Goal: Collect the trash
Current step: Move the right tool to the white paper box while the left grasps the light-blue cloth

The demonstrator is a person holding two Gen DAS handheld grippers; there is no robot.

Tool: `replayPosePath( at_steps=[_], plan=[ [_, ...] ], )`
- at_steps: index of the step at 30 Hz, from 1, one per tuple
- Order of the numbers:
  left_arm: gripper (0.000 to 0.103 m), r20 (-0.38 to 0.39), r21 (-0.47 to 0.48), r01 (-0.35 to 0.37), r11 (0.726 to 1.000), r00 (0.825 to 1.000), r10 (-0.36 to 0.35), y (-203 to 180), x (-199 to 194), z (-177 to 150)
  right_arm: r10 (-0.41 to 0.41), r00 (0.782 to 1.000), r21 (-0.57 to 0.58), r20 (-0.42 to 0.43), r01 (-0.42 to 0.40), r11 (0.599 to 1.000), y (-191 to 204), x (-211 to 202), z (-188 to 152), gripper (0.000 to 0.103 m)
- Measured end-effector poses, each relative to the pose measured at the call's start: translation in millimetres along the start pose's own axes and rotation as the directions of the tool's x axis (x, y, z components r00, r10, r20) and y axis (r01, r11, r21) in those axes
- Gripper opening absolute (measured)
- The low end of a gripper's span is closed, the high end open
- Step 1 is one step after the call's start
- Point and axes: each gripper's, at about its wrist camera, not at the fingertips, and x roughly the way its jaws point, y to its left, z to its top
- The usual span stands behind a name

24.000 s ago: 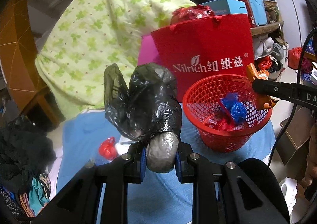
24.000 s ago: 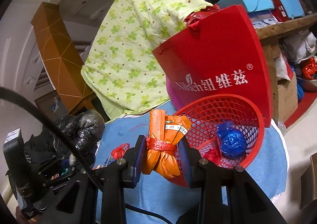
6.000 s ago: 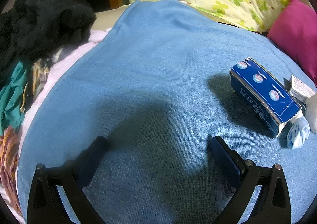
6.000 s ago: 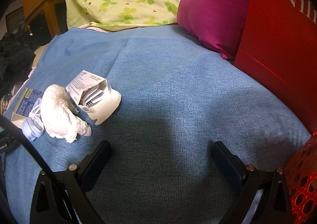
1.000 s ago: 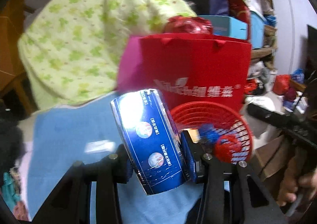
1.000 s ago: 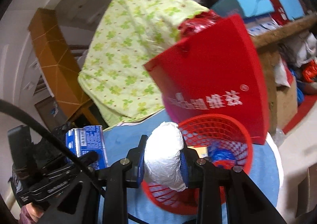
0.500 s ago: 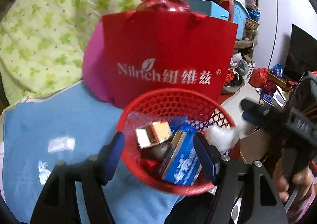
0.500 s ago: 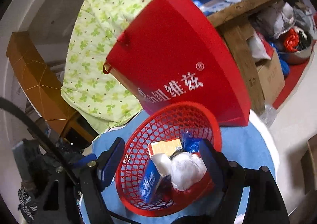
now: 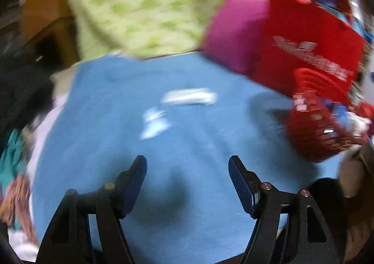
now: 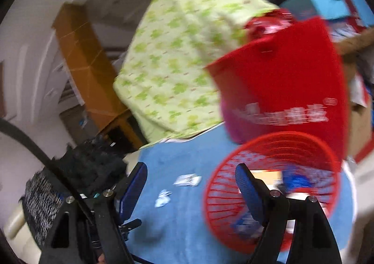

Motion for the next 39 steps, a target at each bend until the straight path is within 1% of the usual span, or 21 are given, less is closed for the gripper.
replayPosePath(
  at_steps=[3, 6, 9, 11, 14, 15, 20, 23, 25, 27, 30, 31, 32, 34, 35, 36, 37, 38, 39],
  plan=[
    [0.073, -0.019, -0.062, -0.065, 0.996, 0.998, 0.064, 31.7, 6.2, -11.9, 0.057, 0.996, -0.036, -0.068, -0.06, 0.998, 32.6, 31.2, -7.7, 0.081],
    [0.073, -0.025, -0.106, -0.118, 0.987, 0.993, 0.116, 51.8, 11.5, -17.5, 0.074, 0.988, -0.056, -0.139, -0.082, 0.995, 54.3, 61.4, -20.0, 0.081],
    [0.073, -0.032, -0.133, -0.107, 0.985, 0.994, 0.103, 65.9, 18.7, -21.6, 0.069, 0.969, -0.062, -0.236, -0.086, 0.994, 67.3, 102.6, -36.6, 0.081],
    [0.073, -0.039, -0.147, -0.088, 0.985, 0.996, 0.083, 69.4, 27.4, -20.9, 0.06, 0.954, -0.059, -0.295, -0.081, 0.995, 68.1, 129.9, -46.1, 0.081],
    [0.073, -0.048, -0.178, -0.052, 0.983, 0.998, 0.044, 75.4, 44.9, -18.2, 0.056, 0.928, -0.023, -0.367, -0.069, 0.997, 59.2, 173.5, -54.6, 0.081],
    [0.073, -0.051, -0.191, -0.029, 0.981, 0.999, 0.019, 76.9, 54.2, -14.8, 0.052, 0.92, -0.007, -0.389, -0.059, 0.998, 55.1, 190.0, -56.4, 0.081],
    [0.073, -0.054, -0.247, 0.058, 0.967, 0.996, -0.074, 78.4, 95.1, 8.9, 0.035, 0.891, 0.06, -0.453, -0.008, 0.998, 30.2, 265.9, -59.2, 0.081],
    [0.073, -0.055, -0.268, 0.095, 0.959, 0.992, -0.114, 78.4, 124.4, 25.9, 0.012, 0.884, 0.067, -0.467, 0.022, 0.998, 18.5, 311.1, -57.0, 0.081],
    [0.073, -0.068, -0.277, 0.11, 0.955, 0.989, -0.133, 79.7, 143.8, 33.3, -0.004, 0.885, 0.073, -0.466, 0.043, 0.996, 10.6, 336.7, -54.2, 0.081],
    [0.073, -0.082, -0.303, 0.141, 0.942, 0.981, -0.174, 81.2, 165.9, 39.0, -0.02, 0.883, 0.083, -0.468, 0.066, 0.994, 0.0, 365.1, -53.1, 0.081],
    [0.072, -0.106, -0.356, 0.195, 0.914, 0.963, -0.247, 84.8, 190.0, 40.6, -0.031, 0.877, 0.093, -0.479, 0.086, 0.992, -4.7, 401.5, -54.8, 0.081],
    [0.067, -0.106, -0.365, 0.215, 0.906, 0.957, -0.27, 85.4, 194.6, 39.9, -0.038, 0.873, 0.088, -0.487, 0.092, 0.992, -5.9, 413.7, -55.3, 0.081],
    [0.063, -0.11, -0.359, 0.22, 0.907, 0.955, -0.275, 84.9, 197.5, 39.4, -0.043, 0.869, 0.083, -0.493, 0.096, 0.992, -5.9, 423.2, -55.6, 0.081],
    [0.06, -0.121, -0.327, 0.215, 0.92, 0.956, -0.266, 82.7, 199.4, 39.0, -0.043, 0.853, 0.067, -0.52, 0.091, 0.994, -8.0, 446.2, -57.9, 0.081],
    [0.058, -0.125, -0.312, 0.218, 0.925, 0.955, -0.268, 81.3, 199.5, 39.3, -0.036, 0.841, 0.063, -0.539, 0.083, 0.995, -9.1, 455.2, -59.8, 0.081],
    [0.055, -0.123, -0.303, 0.233, 0.924, 0.952, -0.28, 81.6, 199.2, 39.7, -0.031, 0.823, 0.059, -0.567, 0.078, 0.995, -10.0, 463.9, -62.7, 0.081],
    [0.044, -0.124, -0.304, 0.248, 0.92, 0.947, -0.296, 82.7, 199.7, 40.0, -0.028, 0.801, 0.054, -0.598, 0.075, 0.996, -10.8, 471.0, -66.3, 0.081],
    [0.043, -0.127, -0.31, 0.256, 0.916, 0.943, -0.307, 85.1, 200.4, 40.0, -0.022, 0.785, 0.051, -0.619, 0.068, 0.996, -10.4, 474.1, -69.2, 0.081],
    [0.042, -0.13, -0.329, 0.269, 0.905, 0.937, -0.325, 88.6, 201.5, 39.7, -0.013, 0.777, 0.044, -0.629, 0.053, 0.998, -8.0, 474.1, -71.2, 0.081]
  ],
)
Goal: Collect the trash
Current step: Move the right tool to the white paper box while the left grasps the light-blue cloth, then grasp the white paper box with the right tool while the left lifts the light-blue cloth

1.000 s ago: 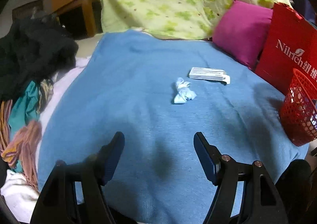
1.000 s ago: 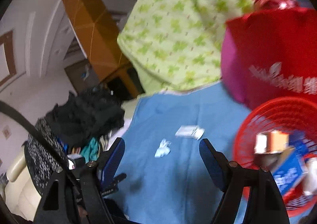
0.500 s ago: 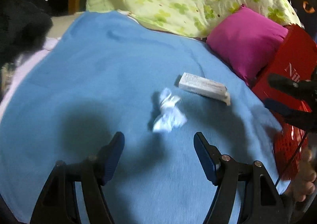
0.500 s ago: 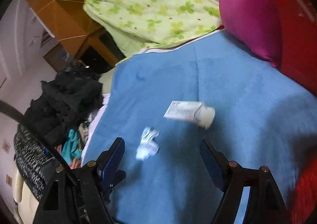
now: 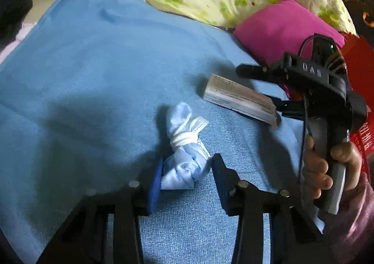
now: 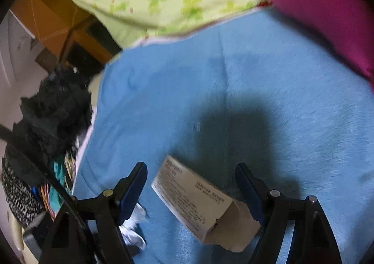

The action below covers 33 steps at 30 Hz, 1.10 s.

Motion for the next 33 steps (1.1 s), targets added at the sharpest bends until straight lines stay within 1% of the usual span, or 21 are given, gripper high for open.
replayPosePath(
  at_steps=[2, 3, 5, 8, 10, 12, 13, 14, 16, 18, 20, 21, 23, 25, 27, 29, 31, 32, 33],
  plan=[
    [0.037, -0.008, -0.018, 0.01, 1.0, 1.0, -0.01, 4.8, -1.9, 1.6, 0.004, 1.0, -0.051, -0.015, -0.004, 0.999, 8.2, -1.6, -6.1, 0.081],
    [0.035, -0.015, -0.023, 0.011, 1.0, 1.0, -0.012, 6.7, -2.6, 2.2, 0.002, 1.0, -0.074, -0.024, -0.004, 0.997, 11.8, -2.7, -10.7, 0.081],
    [0.032, -0.023, -0.034, 0.022, 0.999, 0.999, -0.023, 9.8, -5.3, 2.2, -0.024, 0.999, -0.12, -0.039, 0.019, 0.993, 20.8, -4.1, -20.0, 0.081],
    [0.031, -0.014, -0.033, 0.007, 0.999, 1.0, -0.007, 11.6, -13.5, -0.2, -0.126, 0.992, -0.191, -0.032, 0.118, 0.975, 31.2, -0.8, -32.1, 0.081],
    [0.03, -0.003, -0.032, -0.004, 0.999, 1.0, 0.004, 14.8, -20.5, -3.2, -0.173, 0.985, -0.225, -0.013, 0.165, 0.96, 36.5, 1.2, -39.7, 0.081],
    [0.03, 0.002, -0.036, -0.011, 0.999, 1.0, 0.011, 17.4, -25.7, -6.3, -0.232, 0.973, -0.262, 0.005, 0.225, 0.938, 41.9, 4.7, -47.2, 0.076],
    [0.03, 0.005, -0.033, -0.017, 0.999, 1.0, 0.017, 17.4, -28.4, -7.9, -0.294, 0.956, -0.288, 0.018, 0.286, 0.914, 45.5, 7.4, -51.4, 0.057],
    [0.03, 0.006, -0.028, -0.023, 0.999, 1.0, 0.023, 15.9, -28.3, -5.9, -0.326, 0.945, -0.302, 0.021, 0.317, 0.899, 47.9, 9.7, -53.9, 0.049],
    [0.03, 0.018, -0.005, -0.042, 0.999, 0.999, 0.043, 11.3, -32.8, -9.0, -0.342, 0.939, -0.303, 0.031, 0.335, 0.892, 50.4, 4.9, -58.1, 0.046],
    [0.029, 0.028, 0.007, -0.048, 0.999, 0.998, 0.048, 8.6, -39.6, -13.8, -0.328, 0.944, -0.279, 0.043, 0.326, 0.903, 52.8, -6.5, -62.0, 0.045],
    [0.029, 0.039, 0.022, -0.077, 0.997, 0.996, 0.076, 4.3, -42.6, -14.5, -0.303, 0.95, -0.255, 0.071, 0.311, 0.916, 53.9, -24.3, -69.2, 0.045],
    [0.029, 0.05, 0.03, -0.089, 0.996, 0.995, 0.088, 2.2, -49.0, -18.1, -0.285, 0.954, -0.242, 0.089, 0.299, 0.923, 55.3, -38.9, -75.7, 0.045],
    [0.029, 0.062, 0.022, -0.086, 0.996, 0.994, 0.085, -0.1, -62.8, -25.9, -0.24, 0.965, -0.215, 0.109, 0.259, 0.942, 57.2, -63.8, -88.9, 0.045],
    [0.029, 0.084, 0.03, -0.114, 0.993, 0.99, 0.111, -6.0, -79.4, -35.2, -0.198, 0.971, -0.204, 0.136, 0.224, 0.953, 59.8, -93.9, -104.4, 0.045],
    [0.029, 0.115, 0.05, -0.168, 0.985, 0.98, 0.161, -16.5, -100.7, -41.7, -0.17, 0.971, -0.208, 0.166, 0.203, 0.957, 68.0, -117.0, -118.4, 0.045],
    [0.029, 0.146, 0.065, -0.192, 0.979, 0.973, 0.181, -26.9, -119.9, -44.2, -0.135, 0.969, -0.212, 0.208, 0.179, 0.961, 76.1, -147.8, -136.8, 0.045],
    [0.029, 0.201, 0.097, -0.228, 0.969, 0.958, 0.205, -45.2, -145.3, -47.7, -0.109, 0.961, -0.212, 0.255, 0.166, 0.963, 83.1, -179.1, -150.3, 0.045],
    [0.029, 0.231, 0.111, -0.249, 0.962, 0.948, 0.219, -53.0, -157.8, -49.8, -0.1, 0.958, -0.213, 0.27, 0.161, 0.964, 87.9, -186.7, -154.5, 0.045],
    [0.029, 0.268, 0.126, -0.277, 0.952, 0.934, 0.236, -65.0, -174.2, -52.4, -0.087, 0.953, -0.215, 0.291, 0.153, 0.964, 90.6, -203.6, -163.4, 0.045]
  ],
)
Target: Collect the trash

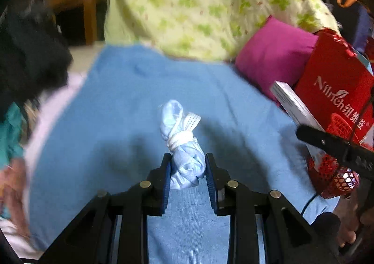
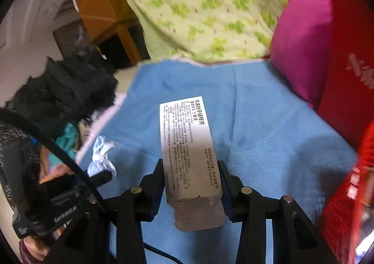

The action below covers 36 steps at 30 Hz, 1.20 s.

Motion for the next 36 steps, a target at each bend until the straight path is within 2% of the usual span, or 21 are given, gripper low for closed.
replayPosePath(
  at_steps=[8, 15, 17, 22, 36],
  plan=[
    [0.029, 0.148, 0.087, -0.108, 0.99, 0.985, 0.094, -37.4, -91.5, 7.7, 0.011, 0.991, -0.031, 0.135, -0.007, 0.999, 7.9, -105.5, -24.4, 0.045],
    [0.029, 0.275, 0.169, -0.201, 0.965, 0.95, 0.15, -73.8, -146.8, 6.1, 0.008, 0.972, -0.055, 0.233, 0.005, 0.998, 12.1, -161.8, -44.2, 0.045],
    [0.029, 0.298, 0.187, -0.218, 0.958, 0.942, 0.157, -83.0, -156.1, 5.2, 0.02, 0.968, -0.047, 0.251, -0.009, 0.999, 11.1, -172.6, -46.3, 0.046],
    [0.029, 0.316, 0.214, -0.231, 0.949, 0.936, 0.156, -100.8, -169.2, 4.9, 0.015, 0.957, -0.046, 0.289, -0.002, 0.999, 9.4, -192.1, -51.5, 0.046],
    [0.03, 0.335, 0.26, -0.272, 0.926, 0.925, 0.177, -133.9, -176.2, 3.8, 0.043, 0.946, -0.005, 0.32, -0.043, 0.999, -16.2, -205.2, -60.1, 0.046]
  ],
)
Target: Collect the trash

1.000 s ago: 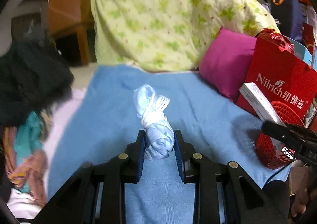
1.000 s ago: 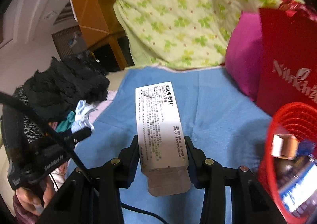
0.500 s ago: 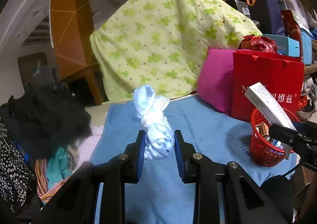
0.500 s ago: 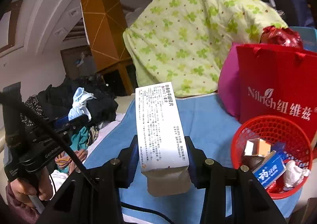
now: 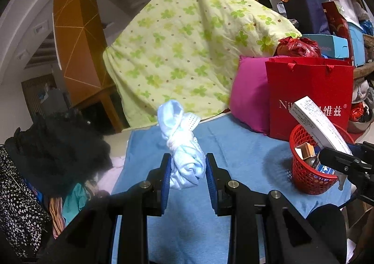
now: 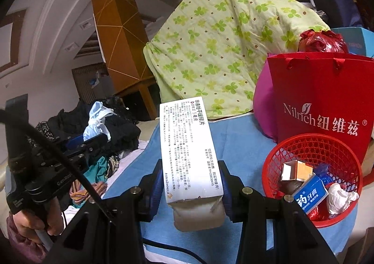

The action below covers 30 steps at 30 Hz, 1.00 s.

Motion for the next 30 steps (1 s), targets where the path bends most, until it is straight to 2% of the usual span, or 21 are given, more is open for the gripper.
replayPosePath(
  at_steps=[16, 30],
  plan=[
    [0.031, -0.004, 0.041, 0.008, 0.999, 1.0, -0.008, -15.5, 6.7, 2.1, -0.004, 1.0, 0.045, 0.029, 0.003, 0.999, -18.7, -10.8, -5.0, 0.046],
    [0.031, -0.016, 0.063, 0.044, 0.997, 0.999, -0.043, -37.5, 15.4, 6.3, -0.032, 0.999, 0.093, 0.041, 0.028, 0.995, -41.6, -22.3, -10.2, 0.046]
  ],
)
